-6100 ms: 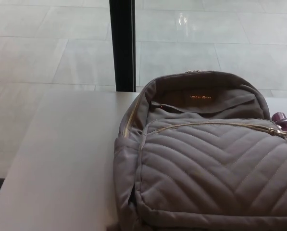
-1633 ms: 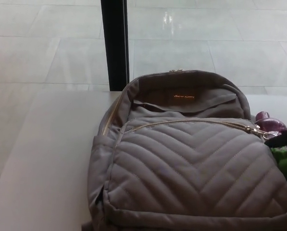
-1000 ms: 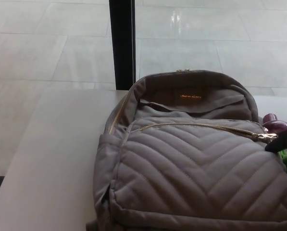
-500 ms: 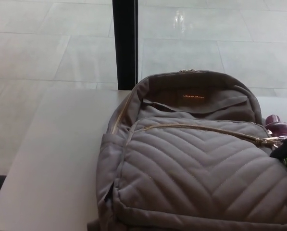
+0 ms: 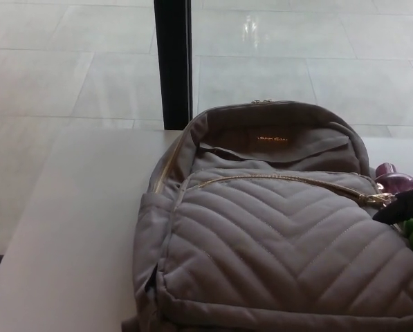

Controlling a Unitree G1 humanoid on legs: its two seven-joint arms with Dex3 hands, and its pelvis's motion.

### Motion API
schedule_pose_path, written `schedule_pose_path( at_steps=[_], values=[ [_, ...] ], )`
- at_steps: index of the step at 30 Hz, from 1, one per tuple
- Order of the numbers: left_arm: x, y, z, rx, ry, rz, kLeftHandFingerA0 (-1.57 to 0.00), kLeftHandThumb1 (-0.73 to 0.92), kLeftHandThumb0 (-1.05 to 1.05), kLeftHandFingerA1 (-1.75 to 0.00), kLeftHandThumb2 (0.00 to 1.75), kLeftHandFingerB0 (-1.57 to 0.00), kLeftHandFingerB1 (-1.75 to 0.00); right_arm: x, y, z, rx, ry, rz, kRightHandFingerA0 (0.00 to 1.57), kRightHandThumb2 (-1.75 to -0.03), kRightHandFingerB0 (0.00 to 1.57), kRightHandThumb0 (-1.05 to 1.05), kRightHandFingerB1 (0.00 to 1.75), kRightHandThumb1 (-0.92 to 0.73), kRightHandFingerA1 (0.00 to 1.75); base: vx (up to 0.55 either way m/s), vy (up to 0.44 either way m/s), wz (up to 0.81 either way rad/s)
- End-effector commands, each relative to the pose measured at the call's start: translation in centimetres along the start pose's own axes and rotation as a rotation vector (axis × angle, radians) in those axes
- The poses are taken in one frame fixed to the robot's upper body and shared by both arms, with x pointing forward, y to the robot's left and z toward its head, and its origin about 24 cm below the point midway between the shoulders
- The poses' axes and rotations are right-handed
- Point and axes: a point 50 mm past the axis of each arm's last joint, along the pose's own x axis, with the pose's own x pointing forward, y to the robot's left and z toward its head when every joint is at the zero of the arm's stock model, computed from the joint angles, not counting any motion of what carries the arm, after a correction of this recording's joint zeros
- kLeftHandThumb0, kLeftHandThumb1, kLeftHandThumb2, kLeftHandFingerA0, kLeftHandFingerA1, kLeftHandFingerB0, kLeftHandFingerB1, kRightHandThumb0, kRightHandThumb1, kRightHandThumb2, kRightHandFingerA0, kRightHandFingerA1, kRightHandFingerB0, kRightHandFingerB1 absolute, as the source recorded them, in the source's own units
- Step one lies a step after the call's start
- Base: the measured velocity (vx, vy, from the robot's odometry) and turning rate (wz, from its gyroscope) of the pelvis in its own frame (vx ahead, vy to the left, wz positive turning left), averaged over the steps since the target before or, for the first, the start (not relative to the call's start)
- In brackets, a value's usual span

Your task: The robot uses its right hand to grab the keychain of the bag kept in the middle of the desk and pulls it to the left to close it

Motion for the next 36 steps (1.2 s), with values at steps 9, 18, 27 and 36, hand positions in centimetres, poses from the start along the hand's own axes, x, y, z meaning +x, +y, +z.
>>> schedule_pose_path(
  at_steps=[9,18,27,36],
  values=[
    [-0.8,0.4,-0.7,0.002,-0.025,0.035,-0.62,0.86,-0.49,-0.60,0.66,-0.60,-0.52,-2.1,1.6,-3.7,0.160,-0.026,-0.689,0.93,-0.63,0.59,-0.15,0.52,-0.69,1.57,0.00,0.000,0.00],
    [-0.7,0.3,-0.7,0.013,-0.021,0.029,-0.63,0.88,-0.48,-0.59,0.66,-0.62,-0.52,-2.9,3.0,-5.7,0.249,0.026,-0.668,0.87,-0.96,0.88,-0.07,1.05,-0.64,1.61,0.00,0.000,0.00],
    [-0.9,0.4,-1.1,-0.018,-0.020,0.037,-0.66,0.86,-0.47,-0.61,0.65,-0.64,-0.53,-3.0,3.6,-7.5,0.438,-0.002,-0.727,0.95,-1.19,0.90,-0.14,1.20,-0.47,1.50,0.00,0.000,0.00],
    [-1.1,0.6,-0.8,0.001,-0.027,0.029,-0.63,0.86,-0.46,-0.62,0.65,-0.60,-0.54,-3.3,2.5,-8.7,0.558,0.006,-0.802,0.98,-1.09,0.92,-0.19,1.22,-0.50,1.50,0.00,0.000,0.00]
  ],
)
